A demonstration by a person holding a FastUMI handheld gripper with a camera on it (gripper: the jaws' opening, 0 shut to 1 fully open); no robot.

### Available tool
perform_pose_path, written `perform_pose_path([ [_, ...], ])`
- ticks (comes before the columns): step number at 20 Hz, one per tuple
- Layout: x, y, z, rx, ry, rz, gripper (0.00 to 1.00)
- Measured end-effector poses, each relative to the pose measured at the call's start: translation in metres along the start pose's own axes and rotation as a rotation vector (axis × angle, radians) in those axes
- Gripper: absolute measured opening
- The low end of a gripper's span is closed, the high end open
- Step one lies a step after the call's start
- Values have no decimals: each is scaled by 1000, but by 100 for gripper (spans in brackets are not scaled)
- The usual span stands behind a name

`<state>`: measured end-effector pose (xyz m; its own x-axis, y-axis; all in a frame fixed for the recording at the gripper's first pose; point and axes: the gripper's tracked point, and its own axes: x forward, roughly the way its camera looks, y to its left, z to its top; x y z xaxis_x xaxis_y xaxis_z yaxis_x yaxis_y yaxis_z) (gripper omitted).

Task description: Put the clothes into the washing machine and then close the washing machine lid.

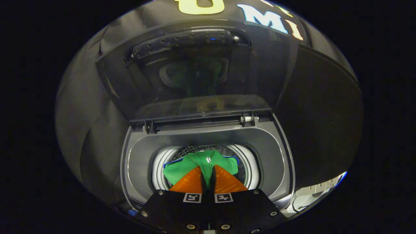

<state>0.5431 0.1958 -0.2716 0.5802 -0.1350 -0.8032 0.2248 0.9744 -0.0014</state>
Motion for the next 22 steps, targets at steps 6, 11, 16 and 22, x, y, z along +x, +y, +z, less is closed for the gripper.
perform_pose_path([
  [6,20,-2,-30,-26,86,-6,1],
  [11,29,-3,-48,-44,135,8,1],
  [16,27,-2,-48,-54,140,10,1],
  [22,33,8,-65,15,182,38,78],
])
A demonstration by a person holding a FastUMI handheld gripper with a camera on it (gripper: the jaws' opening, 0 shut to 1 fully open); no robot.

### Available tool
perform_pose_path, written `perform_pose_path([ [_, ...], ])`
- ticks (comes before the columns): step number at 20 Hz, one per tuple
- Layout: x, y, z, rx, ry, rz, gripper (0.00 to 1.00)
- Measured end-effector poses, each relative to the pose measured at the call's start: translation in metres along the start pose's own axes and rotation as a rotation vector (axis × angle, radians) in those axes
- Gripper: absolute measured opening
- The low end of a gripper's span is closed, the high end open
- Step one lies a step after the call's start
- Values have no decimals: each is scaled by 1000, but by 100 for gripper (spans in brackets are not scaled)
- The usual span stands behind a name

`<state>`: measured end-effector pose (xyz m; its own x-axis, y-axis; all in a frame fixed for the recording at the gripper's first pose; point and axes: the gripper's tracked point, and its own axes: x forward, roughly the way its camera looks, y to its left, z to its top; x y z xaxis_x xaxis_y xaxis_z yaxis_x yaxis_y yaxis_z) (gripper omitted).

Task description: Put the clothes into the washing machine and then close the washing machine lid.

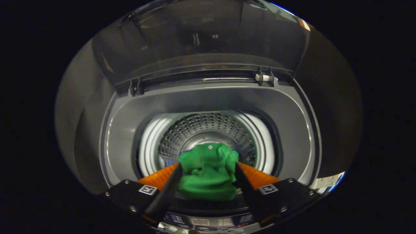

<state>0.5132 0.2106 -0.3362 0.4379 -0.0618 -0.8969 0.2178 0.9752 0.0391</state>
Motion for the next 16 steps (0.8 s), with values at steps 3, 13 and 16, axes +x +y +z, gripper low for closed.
perform_pose_path([
  [3,-4,-4,1,-24,-11,-20,96],
  [13,-42,5,13,-41,-93,-22,96],
  [16,-63,13,23,-47,-137,-23,96],
])
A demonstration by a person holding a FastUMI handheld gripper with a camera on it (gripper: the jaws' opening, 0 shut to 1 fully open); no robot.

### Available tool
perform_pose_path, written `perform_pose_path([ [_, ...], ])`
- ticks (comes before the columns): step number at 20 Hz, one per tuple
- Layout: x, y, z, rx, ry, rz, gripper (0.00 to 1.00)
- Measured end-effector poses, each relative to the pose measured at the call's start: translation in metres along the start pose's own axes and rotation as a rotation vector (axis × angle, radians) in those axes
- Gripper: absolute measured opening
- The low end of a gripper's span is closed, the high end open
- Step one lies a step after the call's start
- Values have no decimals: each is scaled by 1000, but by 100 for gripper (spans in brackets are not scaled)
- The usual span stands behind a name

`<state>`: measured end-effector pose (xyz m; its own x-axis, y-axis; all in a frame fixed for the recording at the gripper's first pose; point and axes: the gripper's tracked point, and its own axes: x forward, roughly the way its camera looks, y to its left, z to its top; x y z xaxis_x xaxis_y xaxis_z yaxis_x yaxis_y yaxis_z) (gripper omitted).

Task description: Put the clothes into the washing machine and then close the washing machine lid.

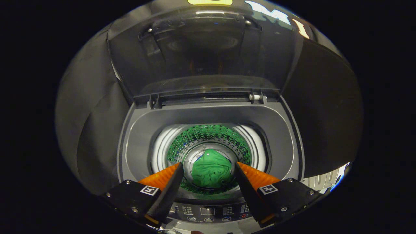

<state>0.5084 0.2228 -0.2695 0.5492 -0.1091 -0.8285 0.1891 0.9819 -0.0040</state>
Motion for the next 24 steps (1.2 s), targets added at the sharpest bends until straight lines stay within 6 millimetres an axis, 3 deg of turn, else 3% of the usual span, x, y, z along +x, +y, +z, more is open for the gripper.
perform_pose_path([
  [8,-71,31,64,-46,-153,-7,96],
  [11,-102,43,98,-47,-230,1,96],
  [15,-131,38,148,-76,-330,-24,96],
  [20,-138,11,214,-59,-411,-71,97],
  [24,-121,-6,259,-15,-434,-69,97],
])
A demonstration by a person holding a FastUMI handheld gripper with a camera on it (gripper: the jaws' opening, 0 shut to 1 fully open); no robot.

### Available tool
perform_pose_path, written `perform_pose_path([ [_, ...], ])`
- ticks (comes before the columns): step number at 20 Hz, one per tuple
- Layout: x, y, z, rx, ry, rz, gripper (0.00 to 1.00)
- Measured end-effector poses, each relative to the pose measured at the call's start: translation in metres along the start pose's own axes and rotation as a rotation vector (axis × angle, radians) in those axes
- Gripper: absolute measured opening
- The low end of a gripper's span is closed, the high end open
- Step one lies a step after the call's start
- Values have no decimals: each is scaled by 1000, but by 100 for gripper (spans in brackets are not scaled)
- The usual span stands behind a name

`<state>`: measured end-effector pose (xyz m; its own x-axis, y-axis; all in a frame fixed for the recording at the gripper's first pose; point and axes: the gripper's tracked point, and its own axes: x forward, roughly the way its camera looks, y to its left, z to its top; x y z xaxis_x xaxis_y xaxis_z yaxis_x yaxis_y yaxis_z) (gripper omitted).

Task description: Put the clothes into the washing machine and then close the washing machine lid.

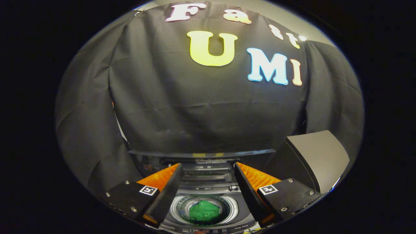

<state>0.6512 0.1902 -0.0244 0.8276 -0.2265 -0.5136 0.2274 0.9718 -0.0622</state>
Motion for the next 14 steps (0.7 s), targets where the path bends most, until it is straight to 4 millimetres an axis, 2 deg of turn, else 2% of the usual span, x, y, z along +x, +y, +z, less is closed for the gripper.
perform_pose_path([
  [3,31,-13,12,-8,2,-19,97],
  [6,60,-17,20,-1,20,-20,97],
  [9,87,-20,19,-27,47,-43,97],
  [14,113,-11,9,-57,112,-11,97],
])
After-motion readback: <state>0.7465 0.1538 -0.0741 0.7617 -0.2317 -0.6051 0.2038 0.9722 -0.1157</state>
